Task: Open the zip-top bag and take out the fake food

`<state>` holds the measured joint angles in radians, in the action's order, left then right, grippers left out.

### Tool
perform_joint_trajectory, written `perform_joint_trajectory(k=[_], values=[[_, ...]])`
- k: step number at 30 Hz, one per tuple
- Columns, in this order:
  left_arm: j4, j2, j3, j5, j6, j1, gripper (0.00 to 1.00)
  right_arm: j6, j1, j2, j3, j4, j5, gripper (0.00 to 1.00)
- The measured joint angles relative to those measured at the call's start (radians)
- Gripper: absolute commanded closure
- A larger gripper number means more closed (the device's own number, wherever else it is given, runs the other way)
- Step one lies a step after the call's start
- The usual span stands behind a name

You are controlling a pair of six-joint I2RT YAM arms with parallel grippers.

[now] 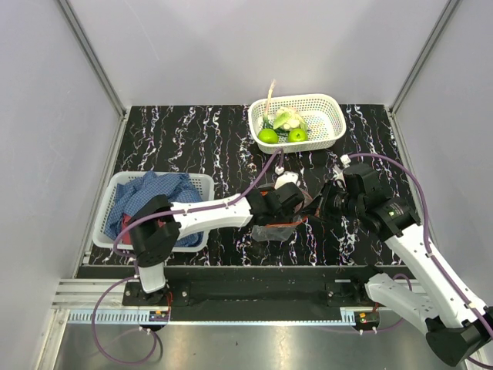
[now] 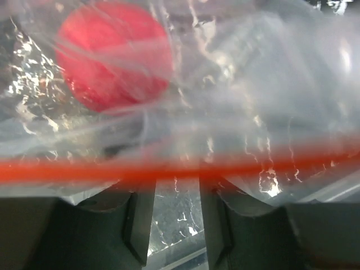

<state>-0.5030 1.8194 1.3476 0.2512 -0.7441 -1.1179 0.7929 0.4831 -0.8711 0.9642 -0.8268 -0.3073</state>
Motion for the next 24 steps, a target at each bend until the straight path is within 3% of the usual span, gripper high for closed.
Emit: perform_joint_trajectory(k=[5, 18, 21, 24], values=[[-0.001, -0.024, 0.000, 0.014, 0.022, -0.003, 0.47, -0.003, 0.000, 0.001, -0.002, -0.002, 0.000, 1.00], [-0.023, 0.014, 0.001, 0.075, 0.075, -0.003, 0.40, -0.002, 0.000, 0.005, -0.010, -0.009, 0.002, 1.00], [-0.028, 0.060, 0.018, 0.085, 0.090, -0.003, 0.40, -0.002, 0.000, 0.008, -0.015, -0.009, 0.003, 1.00], [-0.030, 0.098, 0.033, 0.095, 0.098, -0.003, 0.47, -0.003, 0.000, 0.010, -0.016, -0.011, 0.004, 1.00]])
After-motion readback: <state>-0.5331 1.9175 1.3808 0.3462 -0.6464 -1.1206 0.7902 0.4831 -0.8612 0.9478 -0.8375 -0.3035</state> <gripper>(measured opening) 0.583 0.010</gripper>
